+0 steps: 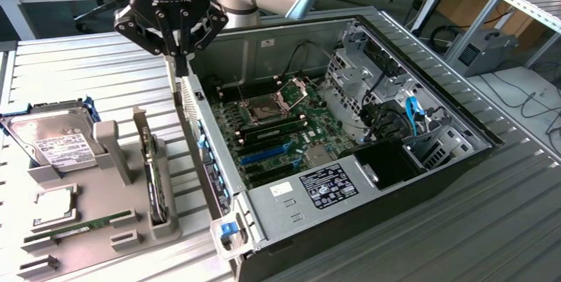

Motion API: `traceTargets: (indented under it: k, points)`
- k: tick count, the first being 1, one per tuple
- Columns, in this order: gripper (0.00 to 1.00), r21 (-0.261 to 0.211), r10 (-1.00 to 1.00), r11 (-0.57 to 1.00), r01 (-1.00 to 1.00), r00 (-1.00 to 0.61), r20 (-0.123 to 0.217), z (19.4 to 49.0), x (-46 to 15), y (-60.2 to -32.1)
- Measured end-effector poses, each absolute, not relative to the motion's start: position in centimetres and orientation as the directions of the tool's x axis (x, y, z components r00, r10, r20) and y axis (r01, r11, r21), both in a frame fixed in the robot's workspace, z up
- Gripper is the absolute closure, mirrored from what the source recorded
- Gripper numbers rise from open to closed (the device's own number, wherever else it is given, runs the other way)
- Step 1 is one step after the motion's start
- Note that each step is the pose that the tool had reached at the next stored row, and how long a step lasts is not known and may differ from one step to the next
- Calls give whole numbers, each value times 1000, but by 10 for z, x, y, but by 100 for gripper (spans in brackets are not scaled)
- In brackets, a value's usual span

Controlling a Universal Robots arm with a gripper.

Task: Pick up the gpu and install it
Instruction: 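Reach for the gpu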

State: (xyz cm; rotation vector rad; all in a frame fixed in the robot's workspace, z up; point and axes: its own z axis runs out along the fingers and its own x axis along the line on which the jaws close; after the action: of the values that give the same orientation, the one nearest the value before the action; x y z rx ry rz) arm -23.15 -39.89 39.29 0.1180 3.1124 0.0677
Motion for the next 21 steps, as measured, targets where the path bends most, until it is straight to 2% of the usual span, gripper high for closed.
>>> traceTargets:
  k: [16, 21]
  points:
    - [89, 44, 76, 996, 75, -997, -24, 393, -241, -399]
    - [89, 44, 76, 996, 75, -997, -24, 392, -265, -399]
